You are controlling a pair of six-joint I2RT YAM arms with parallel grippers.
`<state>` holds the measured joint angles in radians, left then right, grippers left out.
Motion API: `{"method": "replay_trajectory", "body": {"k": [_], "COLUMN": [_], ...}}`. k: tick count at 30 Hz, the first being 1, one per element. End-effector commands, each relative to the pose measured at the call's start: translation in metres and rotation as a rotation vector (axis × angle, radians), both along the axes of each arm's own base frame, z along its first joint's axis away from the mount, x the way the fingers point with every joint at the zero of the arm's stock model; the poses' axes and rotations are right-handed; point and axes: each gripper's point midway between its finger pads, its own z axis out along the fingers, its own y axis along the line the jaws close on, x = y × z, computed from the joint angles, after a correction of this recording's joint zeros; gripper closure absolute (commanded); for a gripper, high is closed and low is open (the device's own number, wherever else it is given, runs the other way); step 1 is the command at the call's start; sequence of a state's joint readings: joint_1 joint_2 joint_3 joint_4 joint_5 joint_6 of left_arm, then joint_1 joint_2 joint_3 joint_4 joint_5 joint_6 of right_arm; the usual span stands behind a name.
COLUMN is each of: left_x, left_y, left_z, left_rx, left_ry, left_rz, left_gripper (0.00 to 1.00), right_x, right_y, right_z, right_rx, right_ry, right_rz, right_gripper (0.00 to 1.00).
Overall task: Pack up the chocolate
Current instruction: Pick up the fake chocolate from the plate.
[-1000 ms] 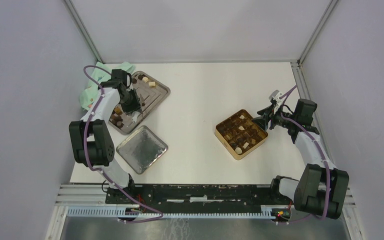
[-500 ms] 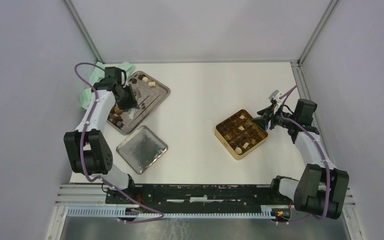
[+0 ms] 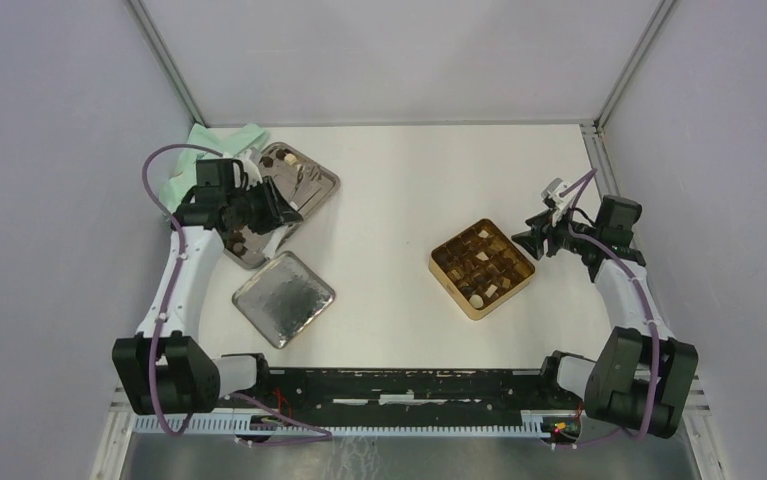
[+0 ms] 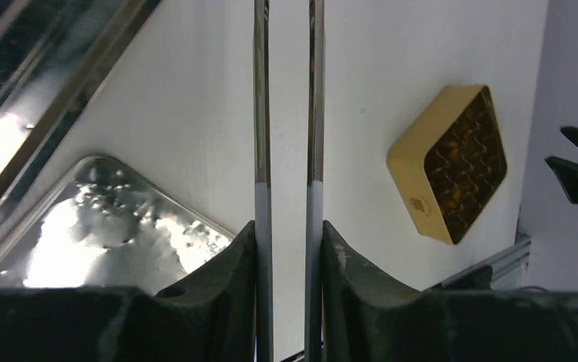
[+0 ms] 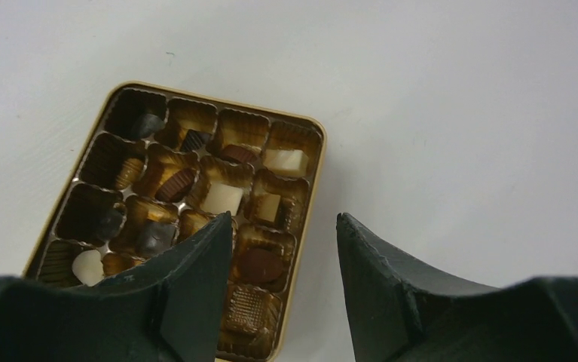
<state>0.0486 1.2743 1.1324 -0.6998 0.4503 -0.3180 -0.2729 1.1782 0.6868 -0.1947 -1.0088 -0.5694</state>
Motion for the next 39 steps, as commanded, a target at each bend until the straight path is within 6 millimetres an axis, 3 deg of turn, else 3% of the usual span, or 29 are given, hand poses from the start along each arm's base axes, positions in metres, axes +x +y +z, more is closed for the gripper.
{"method": "replay_trajectory", "body": {"k": [1, 3, 9, 15, 18, 22, 26, 30, 33, 39], "left_x": [-0.015, -0.028, -0.053, -0.068, -0.073, -0.077, -0.077, -0.079, -0.080, -0.087], "left_y": [-0.042, -0.059, -0.082, -0.092, -0.095, -0.098, -0.100, -0.102, -0.102, -0.108], "left_z": [0.033, 0.035, 0.030, 0.029, 0.029, 0.026, 0.026, 0.030, 0.030, 0.034], "left_rx": [-0.185, -0.212, -0.268, -0.281, -0.283, -0.295, -0.298, -0.301, -0.305, -0.327], "left_ry": [-0.124, -0.139, -0.147, -0.160, -0.166, -0.164, -0.162, -0.174, -0.174, -0.194], "left_rz": [-0.131, -0.190, -0.277, -0.312, -0.327, -0.344, -0.353, -0.363, -0.362, -0.388], "left_gripper": [0.98, 0.98, 0.98, 0.98, 0.98, 0.98, 0.98, 0.98, 0.98, 0.98], "right_x": [0.009, 0.010, 0.024, 0.045, 0.053, 0.055, 0.048, 0.050, 0.051, 0.050], "right_y": [-0.019, -0.018, -0.008, 0.005, 0.000, -0.006, 0.000, 0.004, 0.005, 0.011], "right_z": [-0.008, -0.020, -0.043, -0.053, -0.061, -0.074, -0.089, -0.099, -0.102, -0.085], "right_rx": [-0.090, -0.083, -0.108, -0.194, -0.238, -0.286, -0.318, -0.355, -0.370, -0.346], "right_ry": [0.006, 0.057, 0.177, 0.208, 0.237, 0.273, 0.303, 0.320, 0.327, 0.264], "right_rz": [-0.031, -0.005, 0.039, 0.012, -0.033, -0.065, -0.036, -0.027, -0.025, -0.014], "right_gripper": [0.39, 0.36, 0.35, 0.35, 0.36, 0.38, 0.41, 0.53, 0.70, 0.98]}}
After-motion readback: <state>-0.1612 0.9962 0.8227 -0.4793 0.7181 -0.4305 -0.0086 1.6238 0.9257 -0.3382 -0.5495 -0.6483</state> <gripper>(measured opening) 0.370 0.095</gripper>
